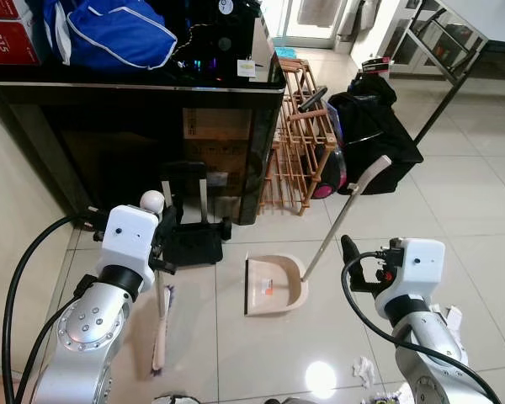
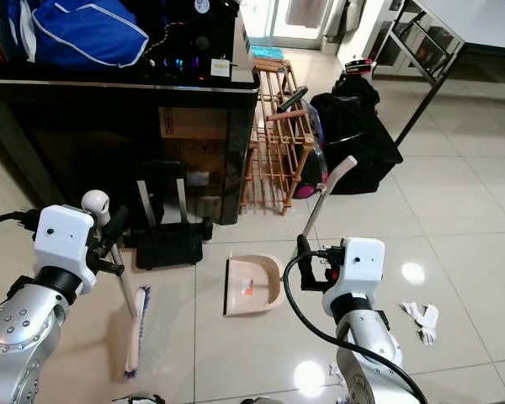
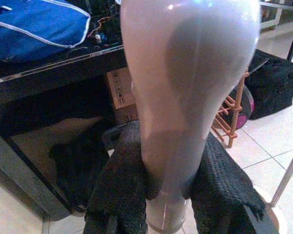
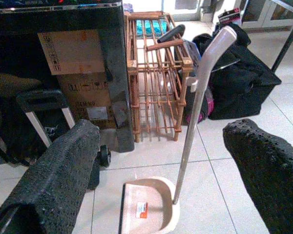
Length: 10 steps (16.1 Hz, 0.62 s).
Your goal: Sweep floor
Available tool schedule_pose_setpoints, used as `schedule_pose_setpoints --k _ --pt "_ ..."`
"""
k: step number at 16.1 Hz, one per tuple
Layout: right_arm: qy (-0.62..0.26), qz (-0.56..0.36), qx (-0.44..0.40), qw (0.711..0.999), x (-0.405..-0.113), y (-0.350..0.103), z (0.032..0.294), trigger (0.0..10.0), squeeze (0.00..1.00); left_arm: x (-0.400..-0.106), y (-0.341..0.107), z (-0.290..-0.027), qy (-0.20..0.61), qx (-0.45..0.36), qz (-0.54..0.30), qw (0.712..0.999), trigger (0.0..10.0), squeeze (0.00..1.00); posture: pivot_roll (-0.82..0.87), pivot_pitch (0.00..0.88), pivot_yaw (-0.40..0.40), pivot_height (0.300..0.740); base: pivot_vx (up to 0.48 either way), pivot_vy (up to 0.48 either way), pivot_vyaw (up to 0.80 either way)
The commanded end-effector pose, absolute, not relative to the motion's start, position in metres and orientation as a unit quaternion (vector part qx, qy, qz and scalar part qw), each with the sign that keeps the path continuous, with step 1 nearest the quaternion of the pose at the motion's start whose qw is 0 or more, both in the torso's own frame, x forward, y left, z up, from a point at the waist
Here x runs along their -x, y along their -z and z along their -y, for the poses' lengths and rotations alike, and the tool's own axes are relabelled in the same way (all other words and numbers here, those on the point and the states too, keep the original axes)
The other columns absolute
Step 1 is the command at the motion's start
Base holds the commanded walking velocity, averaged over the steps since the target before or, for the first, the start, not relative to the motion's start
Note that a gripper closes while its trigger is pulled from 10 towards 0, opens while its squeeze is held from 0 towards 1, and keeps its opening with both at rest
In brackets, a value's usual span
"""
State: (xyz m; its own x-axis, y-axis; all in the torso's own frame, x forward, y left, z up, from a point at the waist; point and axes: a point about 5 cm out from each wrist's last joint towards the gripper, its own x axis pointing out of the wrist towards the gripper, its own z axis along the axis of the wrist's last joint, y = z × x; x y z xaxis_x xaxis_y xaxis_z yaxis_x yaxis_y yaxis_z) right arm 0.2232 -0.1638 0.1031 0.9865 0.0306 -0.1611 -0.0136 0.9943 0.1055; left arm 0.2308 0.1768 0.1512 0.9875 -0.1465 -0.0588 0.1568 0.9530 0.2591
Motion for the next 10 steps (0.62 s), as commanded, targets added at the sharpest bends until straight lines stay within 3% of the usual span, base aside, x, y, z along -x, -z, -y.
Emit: schedule_pose_setpoints --k 1,7,10 --pt "-0.002 -0.080 -0.047 0.996 -0.2230 -0.1020 0.1671 10.0 0.00 -0.2333 -0.1582 -0.1753 0.084 -0.135 0.003 0.987 10.0 0.00 0.09 0.068 -0.075 0.740 0.322 0.000 0.00" --pt "-0.003 -0.074 -0.059 0.995 -0.2254 -0.1025 0.1659 10.0 0.00 -0.2358 -0.1583 -0.1744 0.083 -0.133 0.006 0.988 10.0 0.00 0.10 0.066 -0.076 0.740 0.322 0.000 0.00" --pt "-0.002 -0.076 -0.067 0.995 -0.2228 -0.1001 0.1638 10.0 0.00 -0.2362 -0.1580 -0.1774 0.084 -0.139 0.005 0.987 10.0 0.00 0.10 0.069 -0.071 0.740 0.322 0.000 -0.69"
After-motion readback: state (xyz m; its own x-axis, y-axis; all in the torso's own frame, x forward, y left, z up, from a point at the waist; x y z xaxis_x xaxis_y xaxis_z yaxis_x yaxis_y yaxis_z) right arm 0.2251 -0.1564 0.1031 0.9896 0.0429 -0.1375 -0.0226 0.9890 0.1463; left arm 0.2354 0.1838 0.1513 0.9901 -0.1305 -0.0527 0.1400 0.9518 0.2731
